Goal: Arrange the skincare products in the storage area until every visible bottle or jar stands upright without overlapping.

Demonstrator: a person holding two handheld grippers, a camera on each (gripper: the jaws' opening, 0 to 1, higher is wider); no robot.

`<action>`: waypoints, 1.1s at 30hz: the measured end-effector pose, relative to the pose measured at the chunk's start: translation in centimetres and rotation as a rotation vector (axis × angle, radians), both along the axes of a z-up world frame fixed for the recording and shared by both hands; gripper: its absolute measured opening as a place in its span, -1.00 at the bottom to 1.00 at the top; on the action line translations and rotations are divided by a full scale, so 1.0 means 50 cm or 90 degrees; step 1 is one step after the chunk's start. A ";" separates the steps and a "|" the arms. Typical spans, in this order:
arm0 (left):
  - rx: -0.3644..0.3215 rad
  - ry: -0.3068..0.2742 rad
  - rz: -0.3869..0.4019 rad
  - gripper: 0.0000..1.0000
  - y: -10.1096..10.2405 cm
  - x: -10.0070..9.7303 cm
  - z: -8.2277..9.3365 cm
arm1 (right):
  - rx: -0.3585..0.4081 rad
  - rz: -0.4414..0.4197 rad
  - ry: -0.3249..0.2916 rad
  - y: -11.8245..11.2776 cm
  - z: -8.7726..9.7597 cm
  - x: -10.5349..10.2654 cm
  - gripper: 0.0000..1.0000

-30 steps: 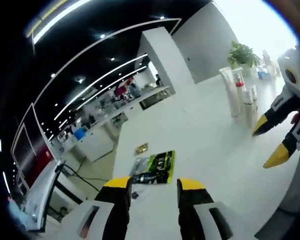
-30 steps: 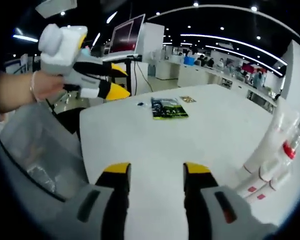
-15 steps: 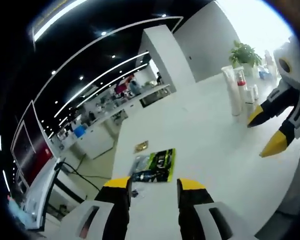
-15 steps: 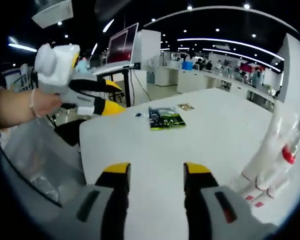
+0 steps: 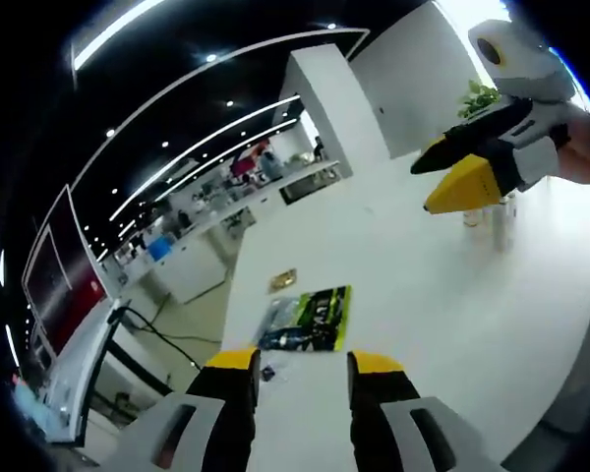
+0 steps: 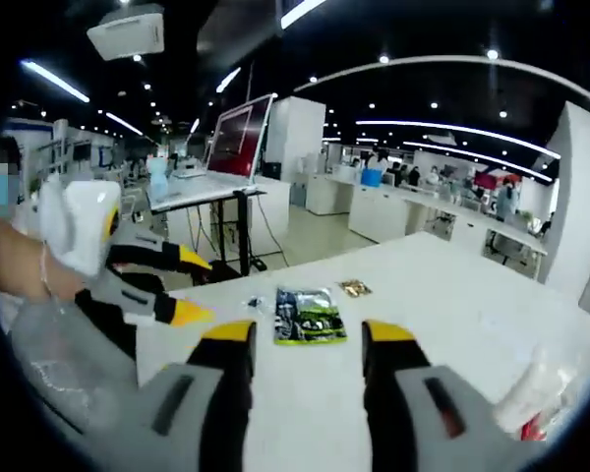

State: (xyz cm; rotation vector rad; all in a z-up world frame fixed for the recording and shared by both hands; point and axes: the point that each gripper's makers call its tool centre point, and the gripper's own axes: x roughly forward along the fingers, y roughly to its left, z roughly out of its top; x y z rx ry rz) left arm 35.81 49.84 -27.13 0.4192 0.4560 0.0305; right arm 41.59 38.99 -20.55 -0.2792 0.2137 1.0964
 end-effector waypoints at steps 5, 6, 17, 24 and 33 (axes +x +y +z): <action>-0.014 0.001 0.006 -0.26 0.003 0.000 -0.001 | 0.009 0.016 0.000 0.040 0.056 0.043 -0.09; -0.016 0.001 0.008 -0.26 0.005 -0.001 -0.002 | 0.008 0.023 0.003 0.052 0.063 0.051 -0.10; -0.035 0.020 0.025 -0.28 0.015 -0.009 -0.015 | -0.055 0.080 0.034 0.142 0.032 0.099 -0.08; -0.062 0.038 0.036 -0.29 0.016 -0.012 -0.026 | -0.150 0.081 0.080 0.151 -0.083 0.148 -0.10; -0.117 0.047 0.053 -0.31 0.020 -0.012 -0.033 | -0.212 0.063 0.183 0.187 -0.212 0.216 -0.09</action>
